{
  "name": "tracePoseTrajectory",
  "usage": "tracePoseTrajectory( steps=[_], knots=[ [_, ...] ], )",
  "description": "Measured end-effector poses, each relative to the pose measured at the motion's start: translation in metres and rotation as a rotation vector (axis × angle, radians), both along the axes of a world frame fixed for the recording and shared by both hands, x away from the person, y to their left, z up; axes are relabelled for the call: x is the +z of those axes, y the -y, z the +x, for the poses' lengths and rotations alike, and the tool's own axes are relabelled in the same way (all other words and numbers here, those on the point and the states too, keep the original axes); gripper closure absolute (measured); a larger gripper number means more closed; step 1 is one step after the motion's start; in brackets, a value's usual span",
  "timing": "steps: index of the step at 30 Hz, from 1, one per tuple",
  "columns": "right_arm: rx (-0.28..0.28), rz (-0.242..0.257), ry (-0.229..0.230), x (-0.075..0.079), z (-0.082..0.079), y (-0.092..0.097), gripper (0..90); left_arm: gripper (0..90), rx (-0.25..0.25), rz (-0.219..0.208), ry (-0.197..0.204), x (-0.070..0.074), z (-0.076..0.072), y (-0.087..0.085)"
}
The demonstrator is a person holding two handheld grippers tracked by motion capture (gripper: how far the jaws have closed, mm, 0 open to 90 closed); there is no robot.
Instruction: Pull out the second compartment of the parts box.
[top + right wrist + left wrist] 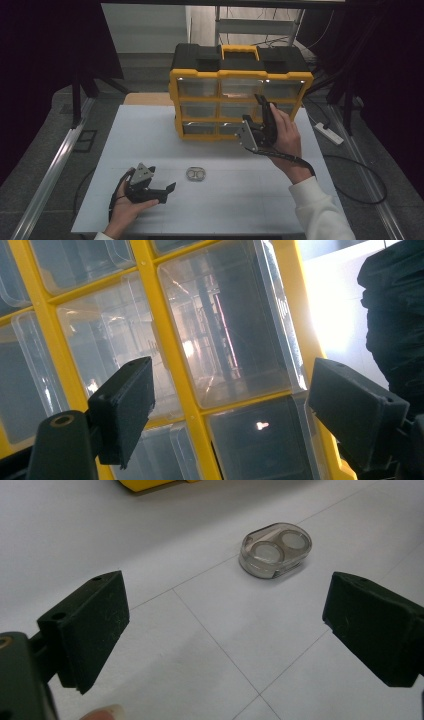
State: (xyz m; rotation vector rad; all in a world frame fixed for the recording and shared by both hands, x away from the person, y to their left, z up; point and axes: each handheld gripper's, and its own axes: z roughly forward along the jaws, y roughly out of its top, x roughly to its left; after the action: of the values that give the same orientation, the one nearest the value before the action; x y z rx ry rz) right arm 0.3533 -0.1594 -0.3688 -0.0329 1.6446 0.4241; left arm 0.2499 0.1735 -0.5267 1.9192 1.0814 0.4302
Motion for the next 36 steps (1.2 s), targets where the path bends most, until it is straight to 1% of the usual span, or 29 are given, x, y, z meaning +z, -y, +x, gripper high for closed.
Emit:
tracePoseTrajectory(
  steps=[5,7,9,12,16,19,20,24,26,29,31,33,36],
  knots=[
    [-0.002,0.005,0.002,0.002,0.003,-0.001,18.3,5.5,0.0,-0.002,0.001,0.0,0.0,0.0],
    [-0.001,-0.001,0.003,0.002,0.003,-0.001,18.3,5.5,0.0,-0.002,0.001,0.0,0.0,0.0],
    [0.001,0.009,0.005,0.003,0.005,-0.002,18.4,5.5,0.0,-0.002,0.002,0.0,0.0,0.0],
    [-0.005,-0.001,0.003,0.005,0.006,-0.002,18.4,5.5,-0.002,0.0,0.002,0.0,0.0,0.001],
    [-0.007,0.006,0.005,0.006,0.008,-0.002,18.5,5.5,0.0,-0.001,0.001,0.0,0.0,0.0],
    [-0.011,-0.002,0.007,0.007,0.009,-0.002,18.6,5.5,0.0,-0.001,0.002,0.0,0.0,0.0],
    [-0.009,0.01,0.008,0.007,0.01,-0.003,18.7,5.5,-0.001,-0.001,0.002,0.0,0.0,0.0],
    [-0.011,0.002,0.009,0.008,0.012,-0.003,18.8,5.5,0.0,-0.002,0.001,0.0,0.0,0.0],
    [-0.008,0.013,0.014,0.008,0.013,-0.003,19.1,5.5,0.0,-0.002,0.002,0.0,0.0,0.0],
    [-0.01,0.014,0.012,0.009,0.014,-0.003,19.4,5.5,-0.001,-0.003,0.001,0.0,0.0,0.0],
    [-0.011,0.007,0.012,0.01,0.015,-0.003,19.7,5.5,0.0,-0.001,0.002,0.0,0.0,0.0],
    [-0.01,0.013,0.012,0.01,0.016,-0.004,19.8,5.5,0.0,-0.001,0.002,0.0,0.0,0.0],
    [-0.014,0.008,0.01,0.01,0.016,-0.004,19.9,5.5,0.0,-0.001,0.001,0.0,0.0,0.0]
  ],
)
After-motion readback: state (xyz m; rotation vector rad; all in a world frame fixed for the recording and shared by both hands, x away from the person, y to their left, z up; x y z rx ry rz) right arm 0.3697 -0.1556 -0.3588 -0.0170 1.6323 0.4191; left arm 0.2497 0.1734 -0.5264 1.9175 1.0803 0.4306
